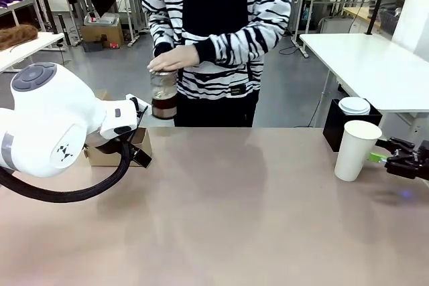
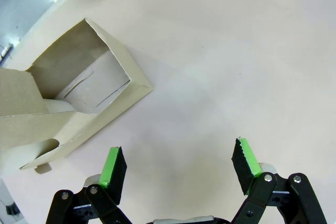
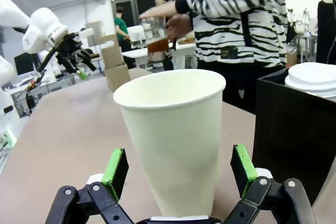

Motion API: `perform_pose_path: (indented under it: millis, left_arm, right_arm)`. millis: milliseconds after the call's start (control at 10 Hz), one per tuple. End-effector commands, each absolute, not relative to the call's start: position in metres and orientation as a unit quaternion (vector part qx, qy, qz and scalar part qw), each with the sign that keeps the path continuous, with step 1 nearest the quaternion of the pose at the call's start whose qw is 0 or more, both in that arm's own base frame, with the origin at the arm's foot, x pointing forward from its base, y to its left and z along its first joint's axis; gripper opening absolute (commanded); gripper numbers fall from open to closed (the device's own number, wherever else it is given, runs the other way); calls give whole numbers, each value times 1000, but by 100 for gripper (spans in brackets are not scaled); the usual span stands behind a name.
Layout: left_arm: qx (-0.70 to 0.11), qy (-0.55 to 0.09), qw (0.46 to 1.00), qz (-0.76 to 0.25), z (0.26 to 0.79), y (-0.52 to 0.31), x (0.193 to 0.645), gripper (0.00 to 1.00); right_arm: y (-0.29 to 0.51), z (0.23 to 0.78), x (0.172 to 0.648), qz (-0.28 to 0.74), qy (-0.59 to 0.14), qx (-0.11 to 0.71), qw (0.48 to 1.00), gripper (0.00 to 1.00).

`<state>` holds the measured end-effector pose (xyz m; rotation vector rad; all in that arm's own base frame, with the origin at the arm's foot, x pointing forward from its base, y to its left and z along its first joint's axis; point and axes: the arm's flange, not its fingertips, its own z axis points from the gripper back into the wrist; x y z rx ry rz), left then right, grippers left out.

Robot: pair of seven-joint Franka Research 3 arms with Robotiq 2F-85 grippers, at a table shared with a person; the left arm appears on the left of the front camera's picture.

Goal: Pour a drink into a cup and package it in a carrier.
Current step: Pick up the 600 ml Paper Cup and place it in the middle top area of the table.

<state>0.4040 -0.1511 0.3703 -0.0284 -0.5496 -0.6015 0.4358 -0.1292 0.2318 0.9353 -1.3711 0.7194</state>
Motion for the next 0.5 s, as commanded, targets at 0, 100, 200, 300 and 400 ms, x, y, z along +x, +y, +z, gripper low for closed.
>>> perform_pose_path:
  millis: [0, 100, 200, 300, 400]
  left_arm:
    - [-14, -267, 918, -293, 370, -151, 404, 100]
    - [-14, -267, 918, -293, 370, -151, 404, 100]
    - [-14, -267, 918, -293, 370, -151, 404, 100]
    - [-14, -267, 918, -293, 370, -151, 404, 100]
    - [-14, -267, 918, -293, 370, -151, 404, 100]
  right_arm:
    - [-109, 226, 442, 315, -606, 378, 625, 100]
    - [-106, 228, 442, 301, -594, 374, 646, 100]
    - [-121, 229, 440, 313, -594, 403, 622, 100]
    - [-121, 229, 440, 313, -594, 403, 622, 100]
    - [-121, 229, 440, 313, -594, 403, 622, 100]
